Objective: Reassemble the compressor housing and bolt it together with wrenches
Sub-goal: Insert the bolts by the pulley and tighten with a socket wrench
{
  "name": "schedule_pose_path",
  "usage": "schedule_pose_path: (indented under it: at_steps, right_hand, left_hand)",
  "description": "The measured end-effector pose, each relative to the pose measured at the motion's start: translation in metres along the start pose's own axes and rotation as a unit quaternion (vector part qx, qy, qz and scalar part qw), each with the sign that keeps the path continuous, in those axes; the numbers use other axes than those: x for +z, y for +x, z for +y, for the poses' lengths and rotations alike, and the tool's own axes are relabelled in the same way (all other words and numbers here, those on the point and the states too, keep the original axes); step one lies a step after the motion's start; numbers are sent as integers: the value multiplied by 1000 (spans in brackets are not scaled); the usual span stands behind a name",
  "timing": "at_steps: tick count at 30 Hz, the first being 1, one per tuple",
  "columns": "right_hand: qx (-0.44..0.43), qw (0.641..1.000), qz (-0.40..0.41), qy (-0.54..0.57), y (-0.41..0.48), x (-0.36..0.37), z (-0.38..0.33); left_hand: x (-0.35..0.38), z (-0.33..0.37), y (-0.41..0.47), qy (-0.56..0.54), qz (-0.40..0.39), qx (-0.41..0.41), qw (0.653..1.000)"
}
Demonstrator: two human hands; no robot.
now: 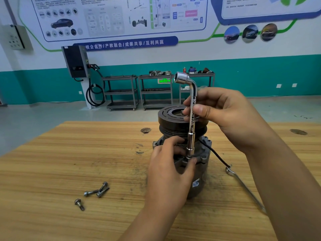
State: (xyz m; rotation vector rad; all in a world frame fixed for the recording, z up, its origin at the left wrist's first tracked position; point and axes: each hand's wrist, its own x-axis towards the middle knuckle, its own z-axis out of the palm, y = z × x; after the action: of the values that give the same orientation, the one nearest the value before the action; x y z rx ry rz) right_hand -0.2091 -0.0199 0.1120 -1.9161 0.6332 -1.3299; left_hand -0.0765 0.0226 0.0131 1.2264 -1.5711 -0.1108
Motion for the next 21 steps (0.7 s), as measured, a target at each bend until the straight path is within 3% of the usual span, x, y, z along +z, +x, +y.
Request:
schedule_pose_path:
  at_steps: [10,21]
  right_hand:
    - [4,1000,-12,-20,1,-1,0]
    - [-9,999,29,-22,2,2,5]
  left_hand:
    - [2,-1,-1,-5,3,-5,1000]
    - [0,-1,-2,-5,12,0,1000]
